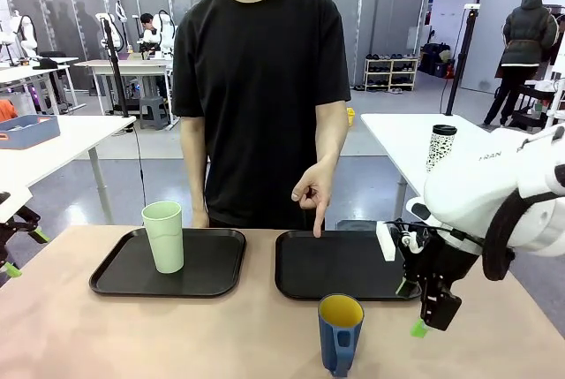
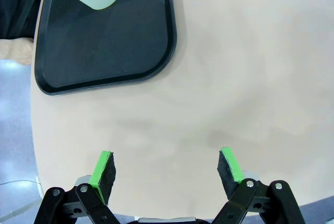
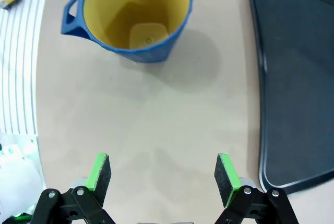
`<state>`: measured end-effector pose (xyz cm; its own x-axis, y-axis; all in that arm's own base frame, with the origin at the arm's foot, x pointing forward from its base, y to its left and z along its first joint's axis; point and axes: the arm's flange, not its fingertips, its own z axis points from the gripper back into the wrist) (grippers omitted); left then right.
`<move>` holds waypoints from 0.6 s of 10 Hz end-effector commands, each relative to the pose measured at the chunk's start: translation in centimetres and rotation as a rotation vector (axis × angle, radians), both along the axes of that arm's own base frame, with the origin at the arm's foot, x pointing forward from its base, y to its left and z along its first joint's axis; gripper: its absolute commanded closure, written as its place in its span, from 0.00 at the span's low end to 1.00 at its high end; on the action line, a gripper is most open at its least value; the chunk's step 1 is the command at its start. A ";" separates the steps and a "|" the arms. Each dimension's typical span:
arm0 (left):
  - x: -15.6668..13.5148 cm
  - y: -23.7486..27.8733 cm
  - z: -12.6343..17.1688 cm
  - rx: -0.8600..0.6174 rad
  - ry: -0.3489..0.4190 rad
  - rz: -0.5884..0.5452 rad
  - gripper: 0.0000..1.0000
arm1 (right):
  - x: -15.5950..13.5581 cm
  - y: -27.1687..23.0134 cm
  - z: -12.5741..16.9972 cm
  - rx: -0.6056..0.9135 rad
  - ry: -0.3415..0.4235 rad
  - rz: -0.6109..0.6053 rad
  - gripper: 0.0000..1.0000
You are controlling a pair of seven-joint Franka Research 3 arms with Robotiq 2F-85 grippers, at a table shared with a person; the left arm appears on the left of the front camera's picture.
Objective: Sort and store the cups by type.
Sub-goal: Pick up the Handle plastic cup and place it into the empty Flat Tray.
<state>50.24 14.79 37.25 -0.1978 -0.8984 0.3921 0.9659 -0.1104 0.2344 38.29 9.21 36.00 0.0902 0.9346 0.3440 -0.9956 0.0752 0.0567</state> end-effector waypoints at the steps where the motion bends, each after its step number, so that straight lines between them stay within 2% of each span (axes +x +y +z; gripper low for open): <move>1: -0.1 0.0 0.1 0.001 -0.008 -0.008 0.00 | -3.1 -1.2 -2.8 0.108 0.030 0.037 0.00; 6: -0.1 0.0 0.1 0.001 -0.008 -0.008 0.00 | -2.9 -4.8 -8.5 0.423 -0.062 0.028 0.00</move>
<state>50.24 14.79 37.26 -0.1978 -0.8984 0.3920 0.9658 -0.1103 0.2345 39.26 4.77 30.70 0.0678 0.7587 0.6480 -0.9976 0.0601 0.0340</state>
